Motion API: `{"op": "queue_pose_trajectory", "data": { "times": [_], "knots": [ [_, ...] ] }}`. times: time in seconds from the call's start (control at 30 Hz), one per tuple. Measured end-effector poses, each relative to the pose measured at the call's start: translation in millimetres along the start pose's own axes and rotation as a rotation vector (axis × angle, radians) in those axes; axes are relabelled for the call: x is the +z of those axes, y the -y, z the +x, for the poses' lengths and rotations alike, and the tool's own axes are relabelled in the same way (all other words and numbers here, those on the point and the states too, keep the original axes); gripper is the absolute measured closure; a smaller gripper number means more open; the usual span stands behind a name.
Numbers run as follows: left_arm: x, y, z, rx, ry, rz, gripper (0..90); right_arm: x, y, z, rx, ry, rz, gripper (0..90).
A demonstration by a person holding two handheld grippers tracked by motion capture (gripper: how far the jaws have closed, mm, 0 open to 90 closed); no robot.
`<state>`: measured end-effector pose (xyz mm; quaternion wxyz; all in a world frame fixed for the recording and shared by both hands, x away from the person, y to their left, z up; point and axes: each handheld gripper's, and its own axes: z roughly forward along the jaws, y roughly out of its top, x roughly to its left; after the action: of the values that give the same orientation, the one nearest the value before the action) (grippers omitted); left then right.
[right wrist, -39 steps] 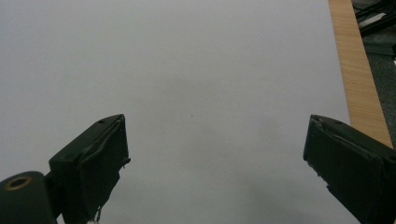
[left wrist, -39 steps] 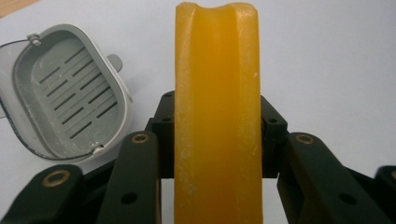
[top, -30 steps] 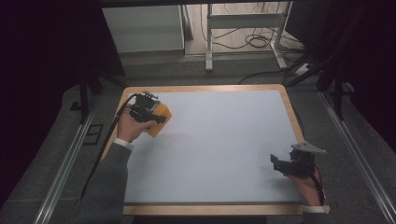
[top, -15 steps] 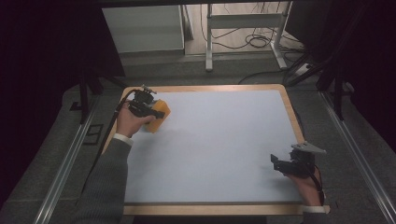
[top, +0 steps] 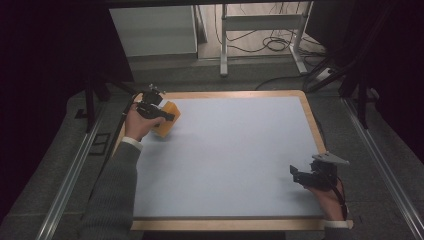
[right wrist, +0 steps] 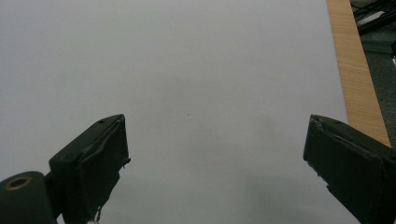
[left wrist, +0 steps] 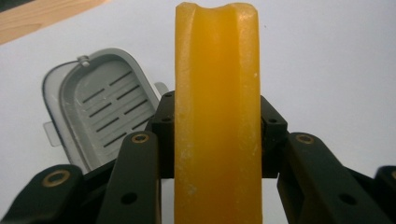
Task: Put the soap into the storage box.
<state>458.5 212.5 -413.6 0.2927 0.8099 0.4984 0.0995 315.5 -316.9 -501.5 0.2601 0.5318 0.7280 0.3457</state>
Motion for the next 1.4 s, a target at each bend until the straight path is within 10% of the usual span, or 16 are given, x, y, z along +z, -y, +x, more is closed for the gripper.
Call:
{"op": "queue_pose_trajectory", "data": {
  "times": [1.4],
  "knots": [
    [38.7,-11.4,67.1,-0.233,-0.085,0.023,61.0,2.1,2.5,-2.8,0.001,0.007,0.012,6.7]
  ]
}}
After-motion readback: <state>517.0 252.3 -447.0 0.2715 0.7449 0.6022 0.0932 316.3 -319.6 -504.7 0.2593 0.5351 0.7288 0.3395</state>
